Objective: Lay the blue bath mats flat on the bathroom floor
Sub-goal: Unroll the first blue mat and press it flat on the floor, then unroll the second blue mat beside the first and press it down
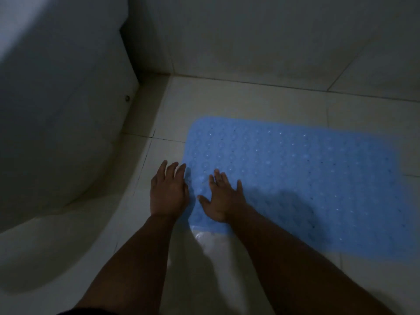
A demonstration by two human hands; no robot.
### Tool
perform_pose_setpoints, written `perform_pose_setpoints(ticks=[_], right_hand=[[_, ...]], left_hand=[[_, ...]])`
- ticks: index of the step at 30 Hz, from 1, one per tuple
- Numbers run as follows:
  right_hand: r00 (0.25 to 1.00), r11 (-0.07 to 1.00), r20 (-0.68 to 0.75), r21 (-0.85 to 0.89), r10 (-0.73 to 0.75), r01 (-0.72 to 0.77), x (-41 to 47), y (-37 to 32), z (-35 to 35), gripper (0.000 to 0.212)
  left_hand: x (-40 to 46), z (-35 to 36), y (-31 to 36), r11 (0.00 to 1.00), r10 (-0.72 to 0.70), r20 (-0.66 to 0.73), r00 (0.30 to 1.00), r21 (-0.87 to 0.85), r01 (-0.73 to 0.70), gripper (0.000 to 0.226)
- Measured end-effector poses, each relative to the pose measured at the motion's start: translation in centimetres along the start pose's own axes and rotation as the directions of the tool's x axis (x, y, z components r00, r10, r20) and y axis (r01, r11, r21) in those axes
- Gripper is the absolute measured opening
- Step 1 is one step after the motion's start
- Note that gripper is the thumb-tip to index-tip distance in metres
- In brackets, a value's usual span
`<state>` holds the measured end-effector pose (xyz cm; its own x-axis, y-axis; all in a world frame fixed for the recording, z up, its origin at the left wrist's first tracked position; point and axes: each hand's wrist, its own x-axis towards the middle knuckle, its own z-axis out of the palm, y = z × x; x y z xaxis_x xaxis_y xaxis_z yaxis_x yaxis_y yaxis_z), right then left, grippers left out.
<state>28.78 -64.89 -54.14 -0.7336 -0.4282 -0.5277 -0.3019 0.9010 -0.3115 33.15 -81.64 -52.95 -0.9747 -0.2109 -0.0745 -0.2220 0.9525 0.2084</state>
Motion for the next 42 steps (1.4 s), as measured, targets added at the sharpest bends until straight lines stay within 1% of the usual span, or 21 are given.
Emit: perform_pose_setpoints(ticks=[1,2,4,5,7,9,11,14,17,21,24,26,28,31,32,33,35,36,38,39,42], right_hand=[[0.997,0.999,0.077,0.043,0.013,-0.016,0.5,-0.2,-1.7,0.079],[0.994,0.992,0.108,0.122,0.012,-0.025,1.0,-0.2,-3.5,0.075],[0.997,0.96,0.073,0.281,-0.012,-0.009,1.7,0.5,-6.0,0.07],[0.999,0.953,0.033,0.304,-0.027,0.016,1.7,1.2,-6.7,0.068],[0.998,0.953,-0.058,0.298,-0.034,0.05,1.2,2.7,-7.1,0.062],[0.99,0.95,-0.139,0.304,-0.024,0.066,0.3,4.3,-6.8,0.054],[0.979,0.958,-0.205,0.278,-0.016,0.074,-0.1,5.9,-6.3,0.048],[0.935,0.957,-0.353,0.262,-0.022,0.121,0.0,7.9,-5.6,0.048],[0.922,0.966,-0.383,0.219,-0.046,0.139,0.2,9.3,-4.9,0.047],[0.879,0.971,-0.465,0.146,-0.101,0.188,0.5,10.4,-4.6,0.03],[0.85,0.976,-0.508,0.079,-0.136,0.204,0.6,10.8,-4.1,0.026],[0.855,0.975,-0.497,0.068,-0.149,0.21,0.2,10.8,-3.8,0.029],[0.884,0.979,-0.455,0.11,-0.105,0.173,-0.7,10.8,-4.1,0.033],[0.964,0.984,-0.264,0.178,0.041,0.007,-1.8,11.4,-7.1,0.044],[0.979,0.978,-0.183,0.201,0.086,-0.048,-2.2,11.9,-9.3,0.048],[0.989,0.976,-0.108,0.207,0.098,-0.074,-2.3,12.7,-11.1,0.051],[0.993,0.981,-0.033,0.161,0.114,-0.108,-2.8,16.2,-16.0,0.059],[0.99,0.982,-0.023,0.136,0.138,-0.134,-3.2,18.3,-18.5,0.062],[0.97,0.969,-0.088,0.119,0.227,-0.216,-4.6,23.3,-22.8,0.063],[0.948,0.956,-0.149,0.128,0.283,-0.265,-6.0,26.5,-24.9,0.062],[0.861,0.906,-0.283,0.167,0.423,-0.39,-10.0,33.5,-29.9,0.062]], left_hand=[[0.0,0.0,0.2,1.0,0.006,0.002,1.0,0.006,-0.006,0.055],[0.0,0.1,0.6,1.0,0.012,0.006,1.0,-0.003,-0.012,0.055],[0.1,0.6,1.3,0.999,0.035,0.02,0.999,-0.018,-0.034,0.058],[0.3,1.0,1.8,0.998,0.052,0.023,0.998,-0.026,-0.051,0.061],[0.9,2.0,2.7,0.995,0.082,0.061,0.995,-0.065,-0.078,0.069],[1.0,3.6,3.5,0.991,0.109,0.14,0.984,-0.093,-0.096,0.077],[0.7,5.6,4.3,0.993,0.116,0.192,0.975,-0.053,-0.108,0.087],[0.1,7.0,4.6,0.994,0.092,0.105,0.99,0.045,-0.098,0.094],[-0.1,7.2,4.5,0.993,0.103,0.028,0.994,0.054,-0.105,0.087],[-0.1,7.2,4.6,0.994,0.105,0.019,0.994,0.036,-0.106,0.086],[0.1,7.1,4.8,0.993,0.106,0.045,0.993,0.038,-0.108,0.094],[0.1,7.0,4.9,0.995,0.087,0.09,0.992,0.037,-0.091,0.103],[-0.2,6.4,5.0,0.998,0.055,0.173,0.983,0.023,-0.06,0.109],[0.3,3.8,4.9,0.998,0.021,0.301,0.954,0.052,-0.038,0.107],[1.1,2.5,5.1,0.995,0.027,0.282,0.959,0.081,-0.052,0.11],[2.0,1.4,5.5,0.992,0.05,0.224,0.973,0.106,-0.076,0.111],[5.7,-0.6,8.8,0.978,0.161,0.088,0.983,0.122,-0.171,0.097],[7.8,-1.4,11.3,0.966,0.208,0.048,0.977,0.144,-0.213,0.087],[11.7,-3.5,18.1,0.937,0.277,0.066,0.959,0.201,-0.285,0.067],[13.4,-4.6,22.6,0.916,0.332,0.055,0.942,0.219,-0.336,0.062],[16.4,-7.2,33.2,0.858,0.471,0.05,0.881,0.205,-0.471,0.056]])
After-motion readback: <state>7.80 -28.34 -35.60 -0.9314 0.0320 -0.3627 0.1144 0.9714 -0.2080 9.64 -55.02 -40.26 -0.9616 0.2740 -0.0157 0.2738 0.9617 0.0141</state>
